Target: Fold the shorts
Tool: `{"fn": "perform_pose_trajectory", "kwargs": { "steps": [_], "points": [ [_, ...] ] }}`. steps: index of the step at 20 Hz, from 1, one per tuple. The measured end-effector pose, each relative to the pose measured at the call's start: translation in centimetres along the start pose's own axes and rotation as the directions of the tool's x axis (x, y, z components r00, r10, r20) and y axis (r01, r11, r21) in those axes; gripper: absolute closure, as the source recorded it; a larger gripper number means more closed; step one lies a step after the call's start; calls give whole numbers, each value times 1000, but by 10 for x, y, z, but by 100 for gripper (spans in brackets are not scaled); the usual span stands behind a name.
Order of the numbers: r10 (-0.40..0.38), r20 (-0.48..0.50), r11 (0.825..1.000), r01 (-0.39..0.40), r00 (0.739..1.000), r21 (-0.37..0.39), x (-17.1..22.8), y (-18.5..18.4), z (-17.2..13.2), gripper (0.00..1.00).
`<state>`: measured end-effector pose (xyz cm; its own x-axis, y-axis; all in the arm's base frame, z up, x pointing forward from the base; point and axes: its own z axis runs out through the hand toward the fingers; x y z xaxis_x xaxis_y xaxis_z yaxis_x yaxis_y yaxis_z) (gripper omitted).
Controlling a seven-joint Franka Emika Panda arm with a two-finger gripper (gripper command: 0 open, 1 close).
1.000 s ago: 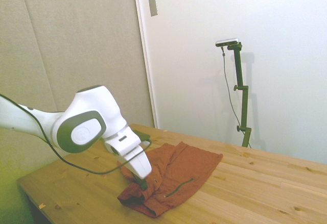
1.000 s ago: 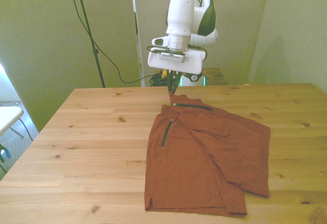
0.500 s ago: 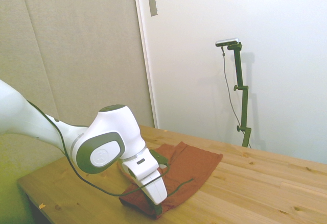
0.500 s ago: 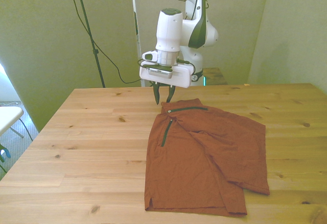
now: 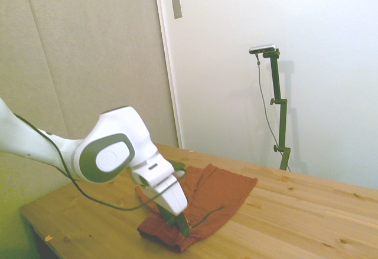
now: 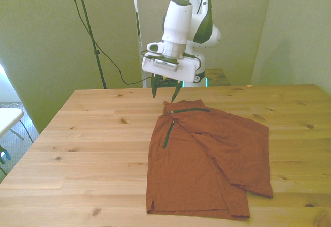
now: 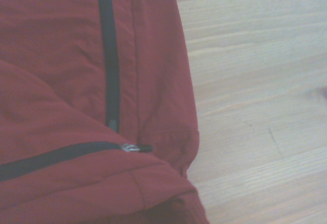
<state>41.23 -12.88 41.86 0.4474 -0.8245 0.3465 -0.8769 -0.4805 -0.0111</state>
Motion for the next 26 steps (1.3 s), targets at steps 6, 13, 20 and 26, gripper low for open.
{"fn": "perform_pose_trajectory", "kwargs": {
  "steps": [6,13,20,26],
  "points": [
    [-281,-188,959,266,941,-103,-73,-81,-45,0],
    [-598,-386,802,531,703,-275,-177,-194,-41,0],
    [-713,-383,699,639,587,-322,-257,-243,-26,0],
    [-747,-386,660,671,541,-339,-296,-241,-31,0]
  ]
}}
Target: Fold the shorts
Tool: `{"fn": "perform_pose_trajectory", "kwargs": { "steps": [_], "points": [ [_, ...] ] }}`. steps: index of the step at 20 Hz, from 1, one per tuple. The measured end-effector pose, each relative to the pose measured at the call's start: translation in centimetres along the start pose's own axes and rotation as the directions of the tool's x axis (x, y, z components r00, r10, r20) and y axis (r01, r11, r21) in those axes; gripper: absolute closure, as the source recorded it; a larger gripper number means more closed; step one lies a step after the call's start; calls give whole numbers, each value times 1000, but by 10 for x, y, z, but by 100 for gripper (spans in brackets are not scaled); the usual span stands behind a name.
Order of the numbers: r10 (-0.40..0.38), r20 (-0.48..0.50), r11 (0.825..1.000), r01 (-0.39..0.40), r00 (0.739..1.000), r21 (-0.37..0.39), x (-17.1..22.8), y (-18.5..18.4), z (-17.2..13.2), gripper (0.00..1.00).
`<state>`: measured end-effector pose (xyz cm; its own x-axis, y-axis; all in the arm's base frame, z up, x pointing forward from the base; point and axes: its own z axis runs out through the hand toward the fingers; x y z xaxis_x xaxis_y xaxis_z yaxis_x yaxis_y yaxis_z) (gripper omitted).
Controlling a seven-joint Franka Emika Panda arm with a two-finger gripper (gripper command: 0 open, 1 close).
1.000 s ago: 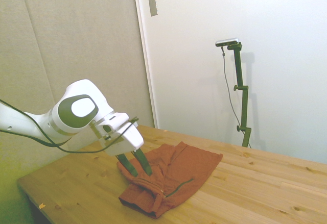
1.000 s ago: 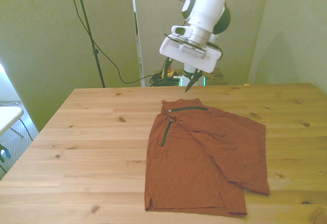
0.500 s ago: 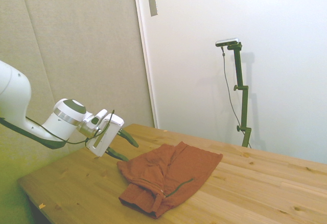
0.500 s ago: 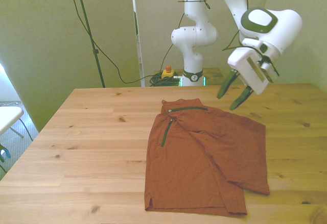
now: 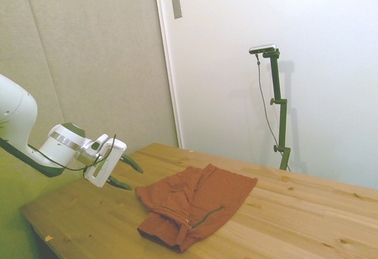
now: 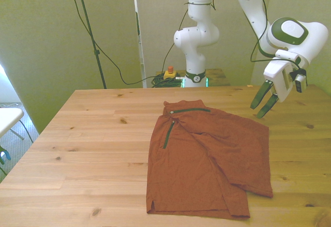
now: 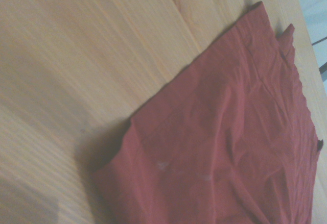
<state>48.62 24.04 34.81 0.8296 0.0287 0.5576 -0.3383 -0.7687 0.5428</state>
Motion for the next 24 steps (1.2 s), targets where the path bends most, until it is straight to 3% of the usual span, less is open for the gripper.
{"fn": "perform_pose_trajectory", "kwargs": {
  "steps": [9,23,24],
  "points": [
    [-28,9,1000,28,1000,10,-7,-15,23,0],
    [62,-3,997,-62,998,47,28,-5,65,0],
    [67,-7,997,-66,998,49,30,-6,66,100]
  ]
}}
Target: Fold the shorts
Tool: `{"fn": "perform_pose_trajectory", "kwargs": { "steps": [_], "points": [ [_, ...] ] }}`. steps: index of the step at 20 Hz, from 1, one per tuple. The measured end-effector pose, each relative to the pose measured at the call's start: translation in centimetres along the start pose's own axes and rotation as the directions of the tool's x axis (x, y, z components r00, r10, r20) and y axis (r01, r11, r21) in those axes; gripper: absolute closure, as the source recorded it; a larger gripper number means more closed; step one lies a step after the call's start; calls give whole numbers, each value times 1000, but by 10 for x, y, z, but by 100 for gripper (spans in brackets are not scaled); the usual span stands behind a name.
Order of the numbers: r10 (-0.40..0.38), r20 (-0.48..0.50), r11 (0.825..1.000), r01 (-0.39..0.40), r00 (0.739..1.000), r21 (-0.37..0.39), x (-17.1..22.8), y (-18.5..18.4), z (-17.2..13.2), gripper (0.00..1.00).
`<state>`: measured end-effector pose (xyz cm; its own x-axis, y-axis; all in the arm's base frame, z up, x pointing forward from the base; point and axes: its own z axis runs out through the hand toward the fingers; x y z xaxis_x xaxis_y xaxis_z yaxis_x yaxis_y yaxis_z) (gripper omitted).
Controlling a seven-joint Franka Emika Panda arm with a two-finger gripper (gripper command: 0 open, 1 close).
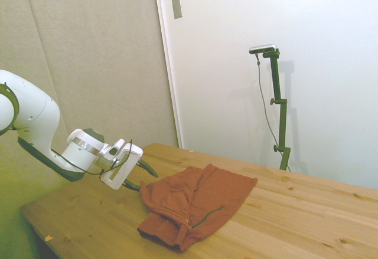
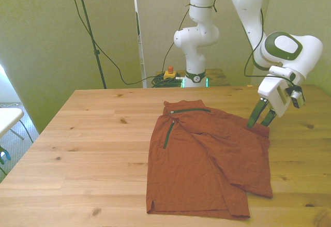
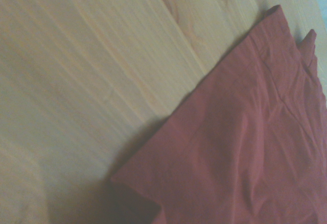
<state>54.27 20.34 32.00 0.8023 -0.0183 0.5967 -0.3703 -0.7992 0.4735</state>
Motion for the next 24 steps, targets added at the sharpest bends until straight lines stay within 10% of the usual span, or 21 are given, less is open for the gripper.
{"fn": "perform_pose_trajectory", "kwargs": {
  "steps": [24],
  "points": [
    [37,0,997,-37,999,64,4,-18,5,100]
  ]
}}
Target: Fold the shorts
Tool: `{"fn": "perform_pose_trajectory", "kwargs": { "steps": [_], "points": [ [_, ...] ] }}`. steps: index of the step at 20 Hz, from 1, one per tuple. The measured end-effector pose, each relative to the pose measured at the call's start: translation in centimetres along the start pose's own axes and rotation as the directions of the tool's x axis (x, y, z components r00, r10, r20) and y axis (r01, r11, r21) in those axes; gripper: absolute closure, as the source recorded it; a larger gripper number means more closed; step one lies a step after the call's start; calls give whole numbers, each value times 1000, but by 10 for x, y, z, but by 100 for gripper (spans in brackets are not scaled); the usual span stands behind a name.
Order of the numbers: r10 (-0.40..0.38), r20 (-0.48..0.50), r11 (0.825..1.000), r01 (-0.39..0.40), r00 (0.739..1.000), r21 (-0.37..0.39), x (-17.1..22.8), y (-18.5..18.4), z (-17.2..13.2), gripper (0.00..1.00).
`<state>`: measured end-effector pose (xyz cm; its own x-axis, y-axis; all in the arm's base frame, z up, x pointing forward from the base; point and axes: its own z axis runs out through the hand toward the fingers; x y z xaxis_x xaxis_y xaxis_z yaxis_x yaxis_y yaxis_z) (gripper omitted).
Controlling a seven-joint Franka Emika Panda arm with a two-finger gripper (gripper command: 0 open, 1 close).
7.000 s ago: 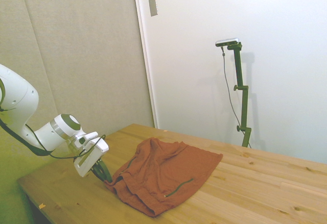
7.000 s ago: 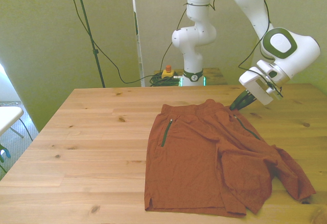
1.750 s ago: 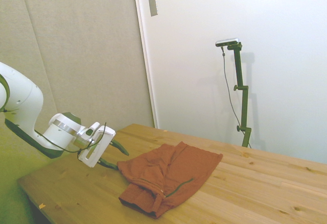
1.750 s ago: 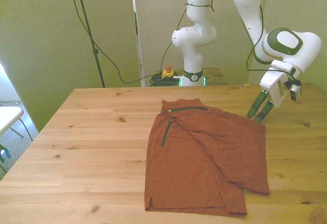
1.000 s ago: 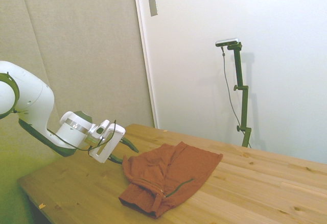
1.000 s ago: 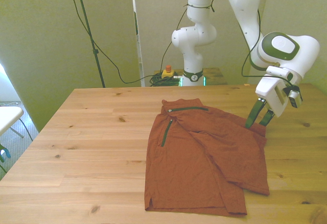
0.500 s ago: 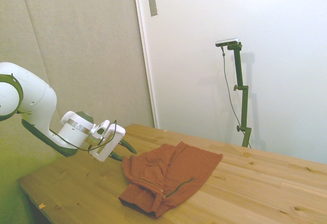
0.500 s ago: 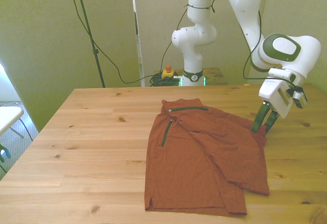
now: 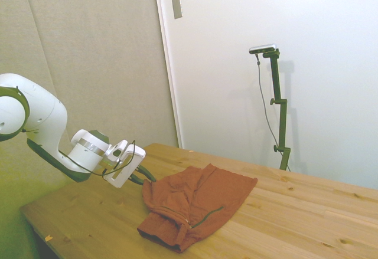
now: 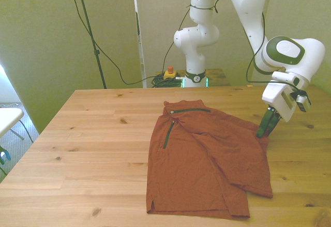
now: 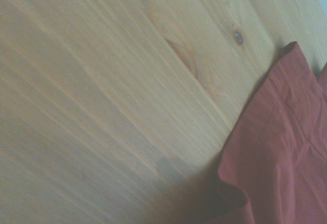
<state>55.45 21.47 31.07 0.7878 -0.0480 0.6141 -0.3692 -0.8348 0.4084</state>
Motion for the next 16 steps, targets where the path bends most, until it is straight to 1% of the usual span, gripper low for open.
{"fn": "perform_pose_trajectory", "kwargs": {
  "steps": [10,13,16],
  "points": [
    [15,-6,1000,-15,1000,9,3,2,-1,100],
    [43,-30,999,-43,999,13,16,11,-12,100],
    [98,-60,995,-98,993,8,41,37,-22,100]
  ]
}}
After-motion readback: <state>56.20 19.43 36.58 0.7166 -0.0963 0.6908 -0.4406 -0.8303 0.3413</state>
